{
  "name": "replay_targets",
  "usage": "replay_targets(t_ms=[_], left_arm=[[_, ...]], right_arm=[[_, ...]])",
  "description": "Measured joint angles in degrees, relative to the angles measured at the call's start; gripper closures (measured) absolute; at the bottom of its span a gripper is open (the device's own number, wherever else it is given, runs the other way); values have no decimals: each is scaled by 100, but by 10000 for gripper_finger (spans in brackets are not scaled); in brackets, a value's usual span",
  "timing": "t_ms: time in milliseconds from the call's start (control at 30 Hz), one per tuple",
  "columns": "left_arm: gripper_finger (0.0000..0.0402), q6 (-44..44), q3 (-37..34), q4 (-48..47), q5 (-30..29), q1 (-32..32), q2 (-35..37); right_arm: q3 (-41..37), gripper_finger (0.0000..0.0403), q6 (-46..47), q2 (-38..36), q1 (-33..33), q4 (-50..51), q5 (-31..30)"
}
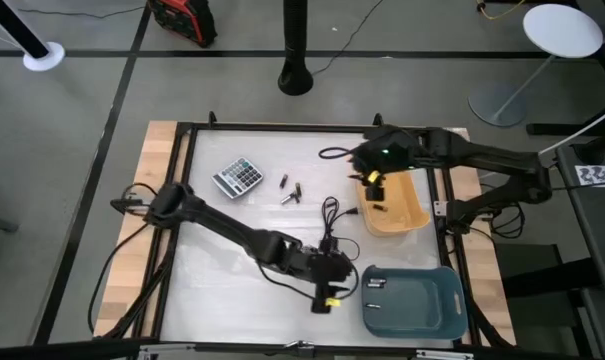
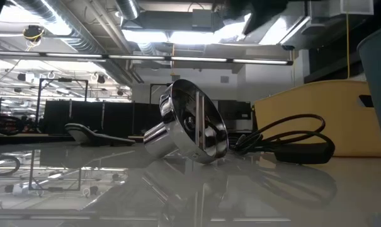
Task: Sort batteries
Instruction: Put the black battery into the yellow bin
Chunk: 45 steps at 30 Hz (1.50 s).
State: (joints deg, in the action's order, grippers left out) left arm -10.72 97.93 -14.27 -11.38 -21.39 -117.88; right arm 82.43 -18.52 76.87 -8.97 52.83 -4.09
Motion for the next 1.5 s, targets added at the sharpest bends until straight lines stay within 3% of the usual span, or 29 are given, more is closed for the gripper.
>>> replay_targets(t_ms=[133,267,533,800,1067,1200,1500], left_arm=[[259,-523,0,-1346,-74,-59,585],[271,-920,0,-2596,-487,-229,1034],[273,-1996,-7,-4981,-2743,-1011,1648],[273,-4650,-107,-7591,-4383,-2250,1942],[273,-5562,-1320,-7575,-5411,-3285,2489],[273,-6243,-2143,-7576,-5763,-3464,2812],[273,-7559,-3873,-7560,-5972,-3462,3397]], right_arm=[[7,215,-270,576,-4,-789,71],[5,215,355,1317,-4,-1410,41],[-4,215,2076,2720,-4,-2456,-781],[-2,215,3774,3441,-9,-3370,-807],[-2,215,5061,3891,-52,-3510,-1000],[-2,215,5461,4052,-52,-3523,-1025],[-2,215,6228,4126,-42,-3408,-967]])
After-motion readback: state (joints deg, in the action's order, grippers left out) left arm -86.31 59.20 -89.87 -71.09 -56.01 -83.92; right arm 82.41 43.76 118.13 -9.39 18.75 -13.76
